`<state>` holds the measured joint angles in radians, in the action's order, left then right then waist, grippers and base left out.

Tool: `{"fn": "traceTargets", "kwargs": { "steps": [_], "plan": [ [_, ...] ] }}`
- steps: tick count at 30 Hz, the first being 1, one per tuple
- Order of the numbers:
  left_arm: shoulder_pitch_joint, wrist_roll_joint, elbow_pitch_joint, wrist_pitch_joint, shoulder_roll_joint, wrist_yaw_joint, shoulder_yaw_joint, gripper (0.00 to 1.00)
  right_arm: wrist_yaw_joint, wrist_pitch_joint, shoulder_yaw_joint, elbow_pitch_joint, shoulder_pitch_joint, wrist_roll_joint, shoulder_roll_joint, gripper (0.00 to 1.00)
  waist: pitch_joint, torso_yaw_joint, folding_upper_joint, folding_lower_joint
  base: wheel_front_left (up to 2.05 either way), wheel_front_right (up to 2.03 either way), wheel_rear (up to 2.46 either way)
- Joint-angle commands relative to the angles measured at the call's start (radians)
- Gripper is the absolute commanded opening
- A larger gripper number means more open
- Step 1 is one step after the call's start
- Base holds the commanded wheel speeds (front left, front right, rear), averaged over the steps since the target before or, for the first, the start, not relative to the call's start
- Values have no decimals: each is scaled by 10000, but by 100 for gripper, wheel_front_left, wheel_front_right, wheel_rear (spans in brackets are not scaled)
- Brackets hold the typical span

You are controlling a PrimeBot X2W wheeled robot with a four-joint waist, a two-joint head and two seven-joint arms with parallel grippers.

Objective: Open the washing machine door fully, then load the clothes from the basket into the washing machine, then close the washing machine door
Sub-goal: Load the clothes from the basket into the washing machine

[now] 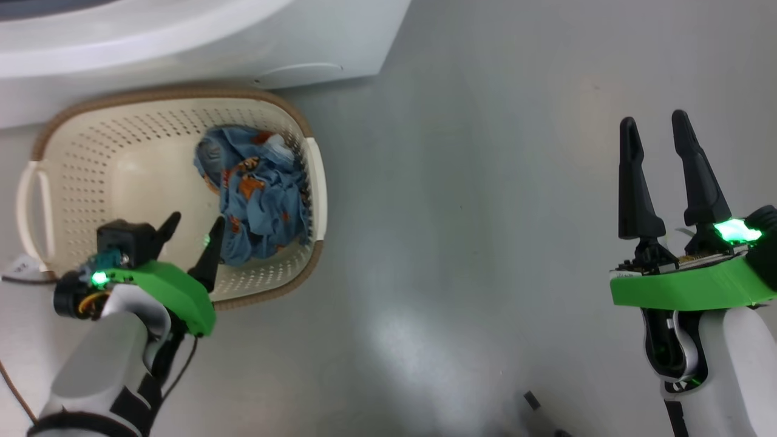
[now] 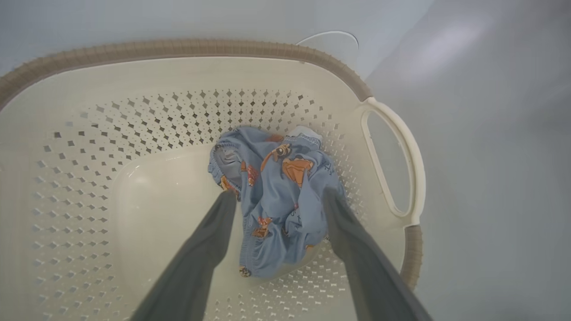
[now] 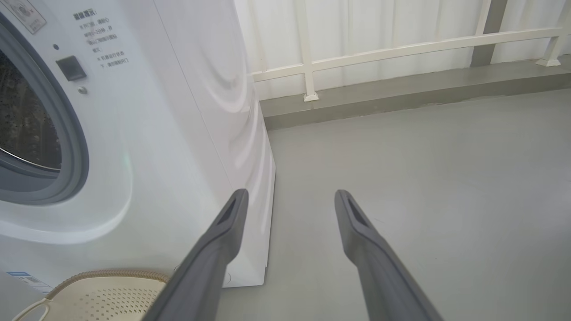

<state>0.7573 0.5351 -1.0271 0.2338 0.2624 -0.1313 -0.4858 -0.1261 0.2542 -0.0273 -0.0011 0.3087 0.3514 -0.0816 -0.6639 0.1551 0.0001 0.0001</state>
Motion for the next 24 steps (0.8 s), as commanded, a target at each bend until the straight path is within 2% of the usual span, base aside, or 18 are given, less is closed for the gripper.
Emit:
{"fn": "traceTargets", "kwargs": {
  "steps": [1,10,24],
  "plan": [
    [177,163,-17,-19,406,6,103,100,-46,76,-222,-279,20,-124,11,100,-493,360,-1,-1,0,0,0],
    [1303,1307,-472,-430,854,6,-1284,100,-46,76,-465,-424,426,-182,118,100,-1270,723,-1,-1,0,0,0],
    [2215,3140,-120,-1090,1611,6,-3307,100,-46,76,-709,-597,552,-197,208,100,-2023,1178,-1,-1,0,0,0]
  ]
}}
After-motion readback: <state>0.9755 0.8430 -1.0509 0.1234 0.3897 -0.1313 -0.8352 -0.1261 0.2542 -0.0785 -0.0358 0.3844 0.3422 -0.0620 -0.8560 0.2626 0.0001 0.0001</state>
